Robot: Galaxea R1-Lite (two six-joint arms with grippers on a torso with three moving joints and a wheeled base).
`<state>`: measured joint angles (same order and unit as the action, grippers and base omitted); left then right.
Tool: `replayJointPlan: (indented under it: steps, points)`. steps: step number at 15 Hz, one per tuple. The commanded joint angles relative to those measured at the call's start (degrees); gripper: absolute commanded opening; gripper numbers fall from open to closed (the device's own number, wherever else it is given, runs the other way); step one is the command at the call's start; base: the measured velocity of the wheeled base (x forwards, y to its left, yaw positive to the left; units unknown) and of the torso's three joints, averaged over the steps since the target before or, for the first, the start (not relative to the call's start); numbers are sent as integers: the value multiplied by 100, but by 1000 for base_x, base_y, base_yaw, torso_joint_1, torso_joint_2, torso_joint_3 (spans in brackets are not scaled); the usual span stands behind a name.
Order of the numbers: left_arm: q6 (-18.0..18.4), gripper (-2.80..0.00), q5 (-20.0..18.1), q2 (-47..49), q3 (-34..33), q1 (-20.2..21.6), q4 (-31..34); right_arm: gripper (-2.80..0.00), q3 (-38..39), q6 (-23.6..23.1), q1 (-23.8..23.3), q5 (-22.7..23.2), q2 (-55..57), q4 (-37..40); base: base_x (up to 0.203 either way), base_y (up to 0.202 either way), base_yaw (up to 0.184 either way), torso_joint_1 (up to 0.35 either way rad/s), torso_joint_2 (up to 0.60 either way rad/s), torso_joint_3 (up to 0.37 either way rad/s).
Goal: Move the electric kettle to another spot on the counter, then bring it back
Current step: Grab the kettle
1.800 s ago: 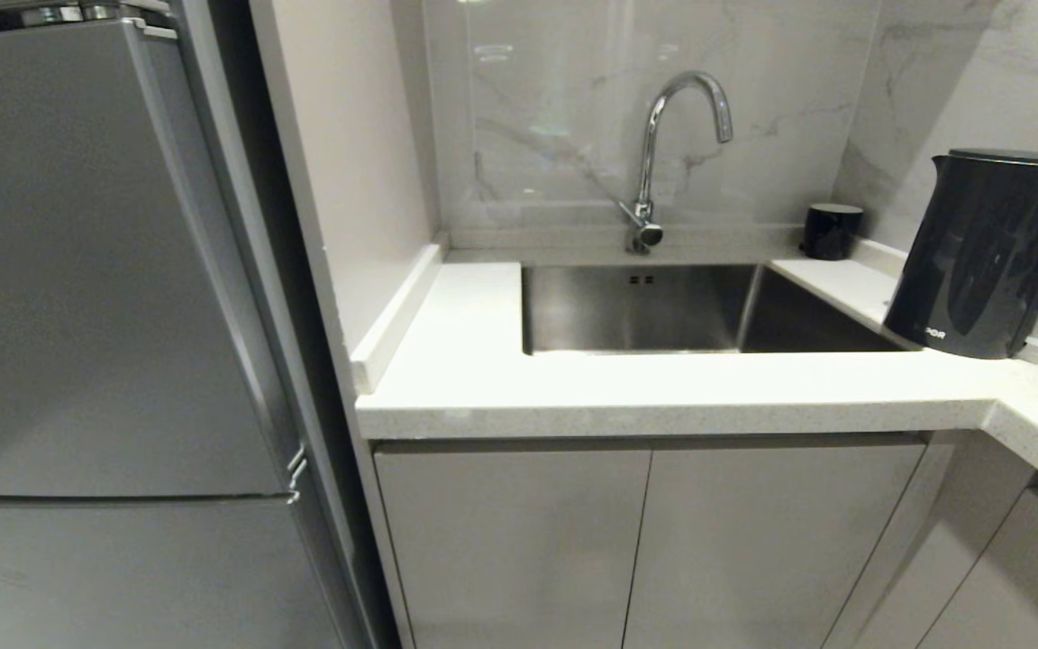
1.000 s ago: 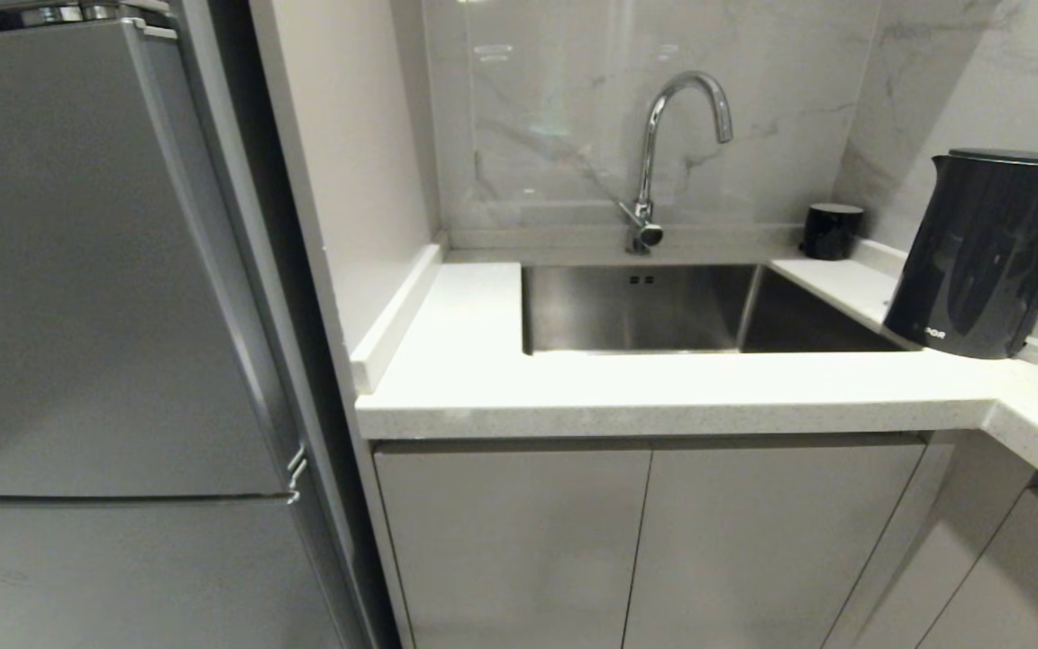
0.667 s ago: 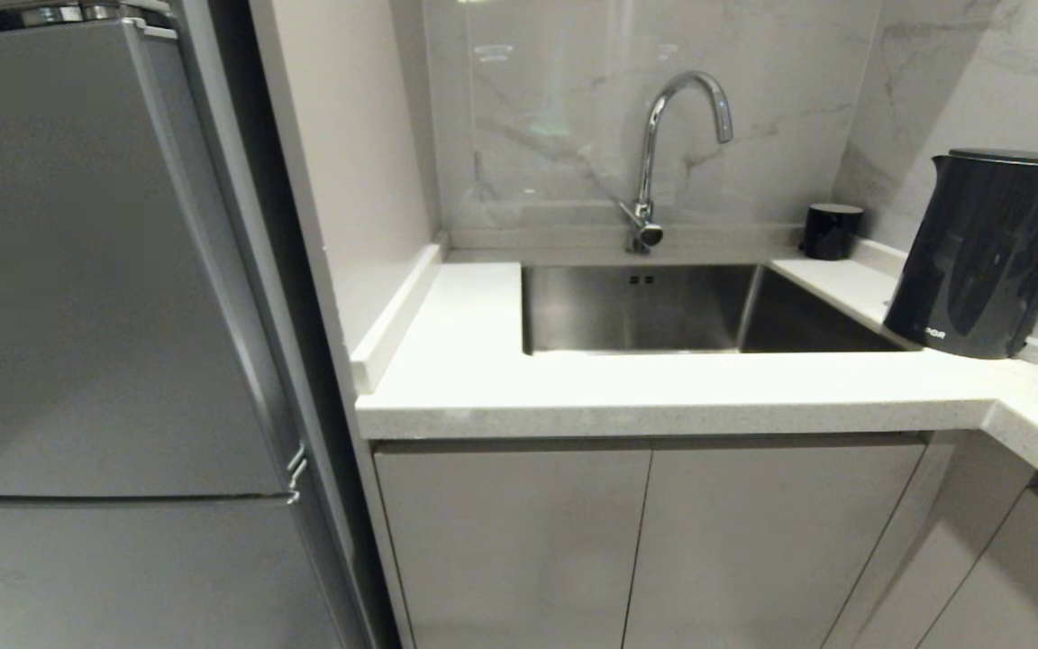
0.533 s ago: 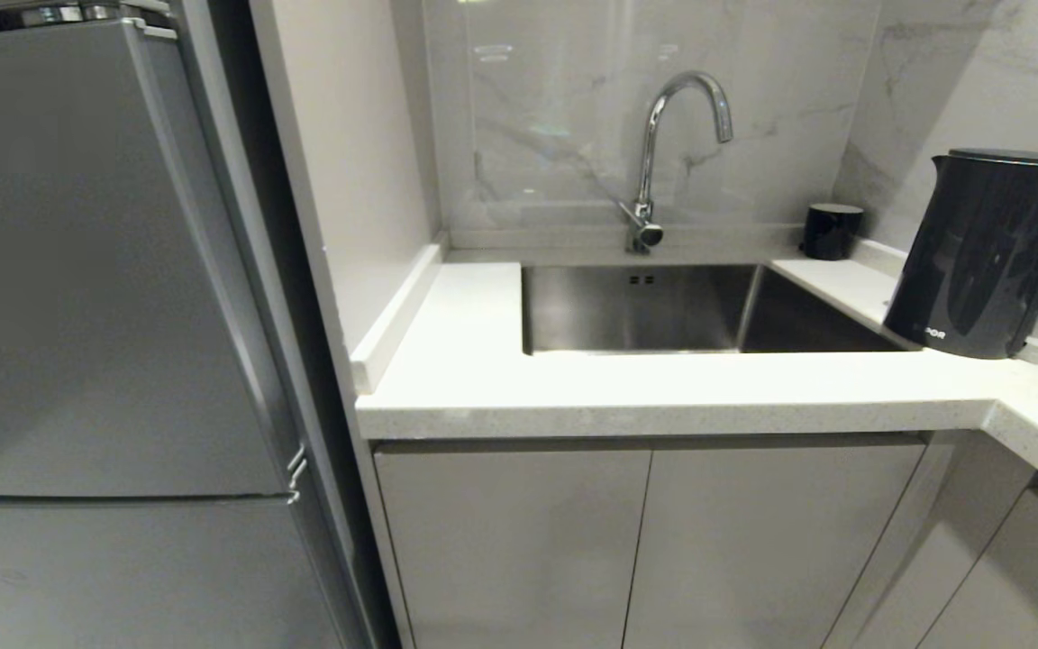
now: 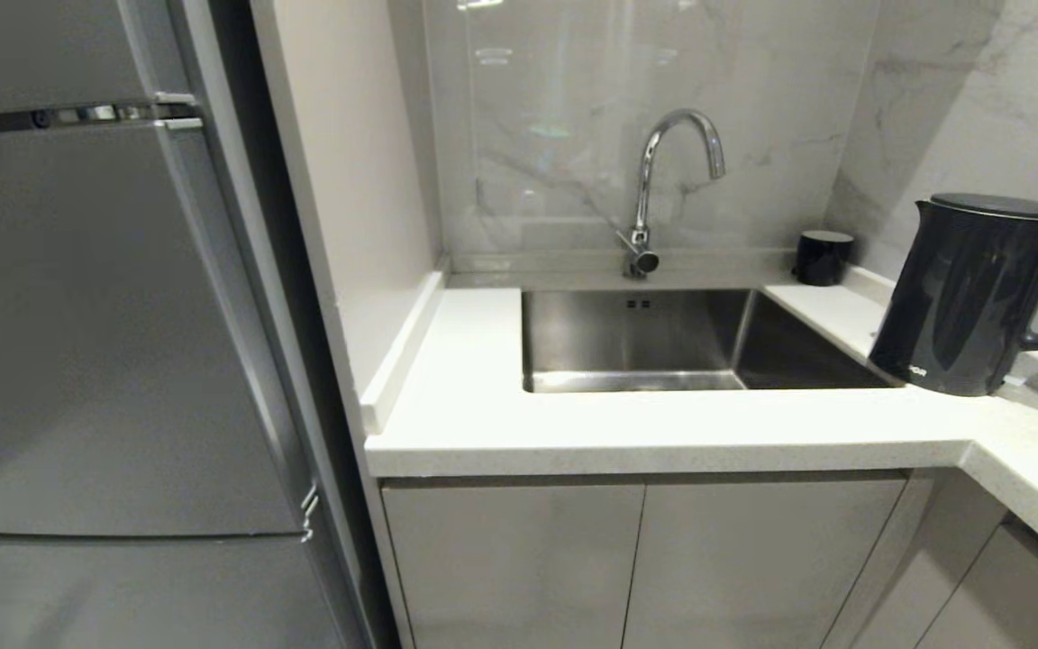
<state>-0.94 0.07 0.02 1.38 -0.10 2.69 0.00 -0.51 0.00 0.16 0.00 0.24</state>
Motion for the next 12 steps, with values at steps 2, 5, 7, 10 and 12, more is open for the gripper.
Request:
replayJointPlan:
  steps: [2,5,7,10,12]
  points:
    - [-3,-280,1,6,3,1,3,-280,0,-2,0,2,0,2,0,0,0,115,-486,-385]
    - [-3,-280,1,6,3,1,3,-280,0,-2,0,2,0,2,0,0,0,119,-506,-381]
    - [-3,-280,1,6,3,1,3,-280,0,-2,0,2,0,2,0,0,0,164,-531,-369]
    - [-3,-280,1,6,3,1,3,-280,0,-2,0,2,0,2,0,0,0,181,-558,-383]
    - [-3,-280,1,6,3,1,3,-280,0,-2,0,2,3,2,0,0,0,201,-575,-386]
